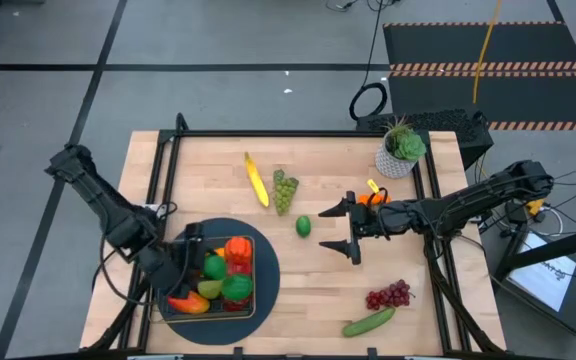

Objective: Build produce basket
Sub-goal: Put the top lime into the gold wire basket

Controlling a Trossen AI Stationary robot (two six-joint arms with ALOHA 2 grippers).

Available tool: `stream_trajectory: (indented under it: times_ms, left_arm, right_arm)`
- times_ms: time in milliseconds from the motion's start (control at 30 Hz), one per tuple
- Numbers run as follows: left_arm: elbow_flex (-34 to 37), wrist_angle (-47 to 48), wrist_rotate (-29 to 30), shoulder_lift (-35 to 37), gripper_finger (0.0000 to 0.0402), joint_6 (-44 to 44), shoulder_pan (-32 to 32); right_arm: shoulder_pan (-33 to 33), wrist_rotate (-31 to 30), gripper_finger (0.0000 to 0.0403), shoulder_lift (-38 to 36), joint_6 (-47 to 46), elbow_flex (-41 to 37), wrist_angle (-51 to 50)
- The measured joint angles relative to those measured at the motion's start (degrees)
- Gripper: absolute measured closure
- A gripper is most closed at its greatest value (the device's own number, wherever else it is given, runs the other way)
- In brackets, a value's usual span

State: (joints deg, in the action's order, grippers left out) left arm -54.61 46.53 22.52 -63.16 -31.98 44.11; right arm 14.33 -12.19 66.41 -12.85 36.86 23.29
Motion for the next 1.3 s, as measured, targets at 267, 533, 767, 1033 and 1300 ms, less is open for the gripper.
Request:
stream_trajectory:
  times_ms: [267, 533, 767, 1033, 1300]
  left_arm:
    - [0.0, 5.2, -1.0, 0.0, 0.0108, -12.4, 5.0]
    - [0.0, 7.0, -1.7, -2.6, 0.0108, -19.6, 8.7]
    - [0.0, 7.2, -1.7, -4.6, 0.0108, -22.5, 9.3]
    - [0.0, 7.0, -3.1, -7.0, 0.0108, -24.4, 9.3]
    - [0.0, 5.4, -7.6, -7.7, 0.0108, -26.8, 9.6]
  right_arm:
    - [0.0, 0.0, 0.0028, 0.0, -3.8, 0.0, 0.0]
    - [0.1, 0.2, 0.0028, 0.0, -6.6, 0.0, -0.1]
    - [1.4, 0.2, 0.0028, 0.0, -6.0, 0.0, -0.1]
    - [1.6, 0.2, 0.0028, 0.0, -6.0, 0.0, -0.1]
    - [1.6, 0.2, 0.0028, 0.0, -5.6, 0.0, -0.1]
